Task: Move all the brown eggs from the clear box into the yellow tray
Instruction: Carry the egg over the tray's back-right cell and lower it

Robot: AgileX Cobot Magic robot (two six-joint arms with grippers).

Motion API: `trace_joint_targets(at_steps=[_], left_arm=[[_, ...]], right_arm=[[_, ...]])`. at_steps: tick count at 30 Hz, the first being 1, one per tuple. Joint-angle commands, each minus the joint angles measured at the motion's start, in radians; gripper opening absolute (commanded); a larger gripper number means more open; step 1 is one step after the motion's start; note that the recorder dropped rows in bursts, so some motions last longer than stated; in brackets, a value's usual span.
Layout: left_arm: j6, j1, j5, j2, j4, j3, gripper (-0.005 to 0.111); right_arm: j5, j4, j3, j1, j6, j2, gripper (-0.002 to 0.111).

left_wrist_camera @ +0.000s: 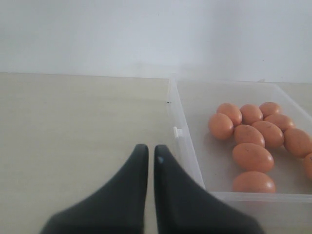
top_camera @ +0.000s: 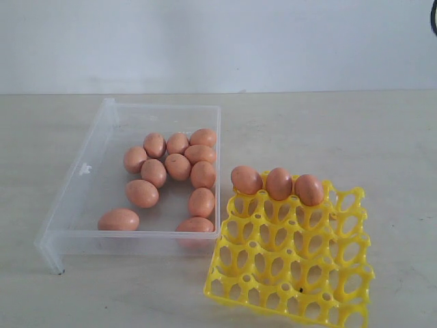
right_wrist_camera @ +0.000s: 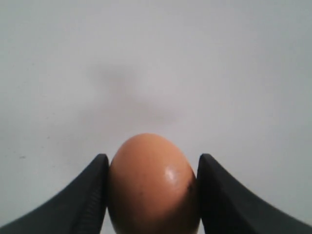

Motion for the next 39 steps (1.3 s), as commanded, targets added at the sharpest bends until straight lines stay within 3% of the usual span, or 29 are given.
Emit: trace_joint_targets(at_steps=[1, 3, 6, 11, 14, 17, 20, 26, 29, 39], left_arm=[[0.002, 0.003, -0.006, -0.002, -0.003, 0.003, 0.004], [0.002, 0.003, -0.006, -0.002, -0.003, 0.003, 0.004], [0.002, 0.003, -0.006, -0.002, -0.003, 0.003, 0.004], [0.002, 0.003, -0.006, -0.002, -0.003, 0.003, 0.004], [0.002, 0.003, -0.006, -0.002, -0.003, 0.003, 0.004], [0.002, 0.003, -0.006, -0.002, -0.003, 0.003, 0.004], [0.002, 0.003, -0.006, -0.002, -0.003, 0.003, 0.004], [0.002, 0.003, -0.006, -0.002, -0.003, 0.003, 0.004], [0.002, 0.003, -0.006, -0.002, -0.003, 0.003, 0.004], [0.002, 0.003, -0.006, -0.002, -0.003, 0.003, 0.004]], right_arm=[[-0.363, -0.228, 0.156, -0.019, 0.312, -0.009, 0.0], [-0.593, -0.344, 0.235, -0.06, 0.43, 0.001, 0.0], [-0.761, -0.454, 0.319, -0.162, 0.502, 0.014, 0.0], [-0.821, -0.56, 0.379, -0.394, 0.581, 0.04, 0.0], [-0.895, -0.719, 0.381, -0.546, 0.67, 0.087, 0.0], [-0.895, -0.945, 0.379, -0.629, 0.659, 0.122, 0.0], [-0.895, -1.073, 0.379, -0.627, 0.655, 0.172, 0.0], [-0.895, -1.123, 0.379, -0.583, 0.63, 0.26, 0.0], [-0.781, -1.144, 0.379, -0.558, 0.632, 0.281, 0.0], [-0.628, -1.253, 0.379, -0.362, 0.524, 0.329, 0.0]])
